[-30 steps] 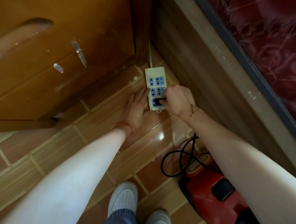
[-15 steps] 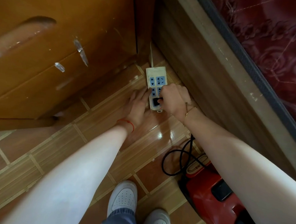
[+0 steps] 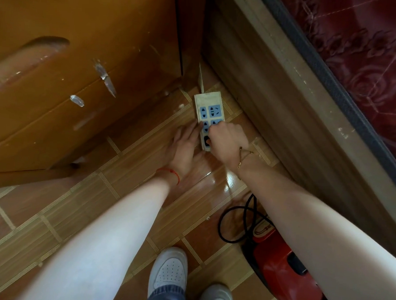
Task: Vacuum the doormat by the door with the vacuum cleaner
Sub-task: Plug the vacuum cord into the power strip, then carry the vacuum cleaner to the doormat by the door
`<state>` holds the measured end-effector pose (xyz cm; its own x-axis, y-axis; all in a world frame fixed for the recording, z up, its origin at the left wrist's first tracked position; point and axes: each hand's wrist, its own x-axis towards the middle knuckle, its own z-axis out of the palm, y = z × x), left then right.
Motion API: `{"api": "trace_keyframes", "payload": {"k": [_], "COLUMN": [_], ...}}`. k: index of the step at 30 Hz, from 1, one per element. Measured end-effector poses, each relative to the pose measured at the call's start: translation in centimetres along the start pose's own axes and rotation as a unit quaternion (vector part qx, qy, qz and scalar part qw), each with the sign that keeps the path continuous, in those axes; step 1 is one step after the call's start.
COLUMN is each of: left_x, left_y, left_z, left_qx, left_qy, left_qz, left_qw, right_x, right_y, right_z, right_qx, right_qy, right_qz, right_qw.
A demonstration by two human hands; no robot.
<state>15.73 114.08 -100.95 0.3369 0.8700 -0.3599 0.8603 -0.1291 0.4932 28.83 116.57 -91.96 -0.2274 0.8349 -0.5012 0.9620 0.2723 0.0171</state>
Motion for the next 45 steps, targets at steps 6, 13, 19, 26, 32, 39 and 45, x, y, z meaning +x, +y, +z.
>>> {"api": "trace_keyframes", "payload": {"k": [6,13,19,26,32,39,45], "left_x": [0.1,-3.0,-8.0,-13.5,-18.9,-24.8,-27.6], "left_y": [0.6,3.0,9.5,19.4,28.7,36.9,40.5], "left_z": [-0.1,-4.0,-11.4,-17.9,-20.1,-19.5,-15.8], "left_qx": [0.005,0.013,0.013,0.029,0.058,0.108,0.138], "left_qy": [-0.021,-0.029,0.002,-0.011,-0.051,-0.108,-0.175], "left_qz": [-0.023,-0.021,-0.009,0.115,0.203,0.306,0.343], "left_qw": [0.999,0.999,1.000,0.993,0.976,0.940,0.913], "right_x": [0.0,-3.9,-12.3,-24.6,-35.7,-47.2,-54.9], "right_y": [-0.2,-0.4,0.6,2.6,4.4,6.4,7.9], "right_z": [0.5,-0.7,-7.0,-13.1,-15.6,-15.7,-12.0], "right_qx": [0.003,0.212,0.406,0.409,0.440,0.436,0.394], "right_qy": [-0.003,0.065,0.113,0.186,0.242,0.311,0.349], "right_qz": [0.013,0.141,0.188,0.263,0.312,0.396,0.503], "right_qw": [1.000,0.965,0.887,0.854,0.807,0.746,0.686]}}
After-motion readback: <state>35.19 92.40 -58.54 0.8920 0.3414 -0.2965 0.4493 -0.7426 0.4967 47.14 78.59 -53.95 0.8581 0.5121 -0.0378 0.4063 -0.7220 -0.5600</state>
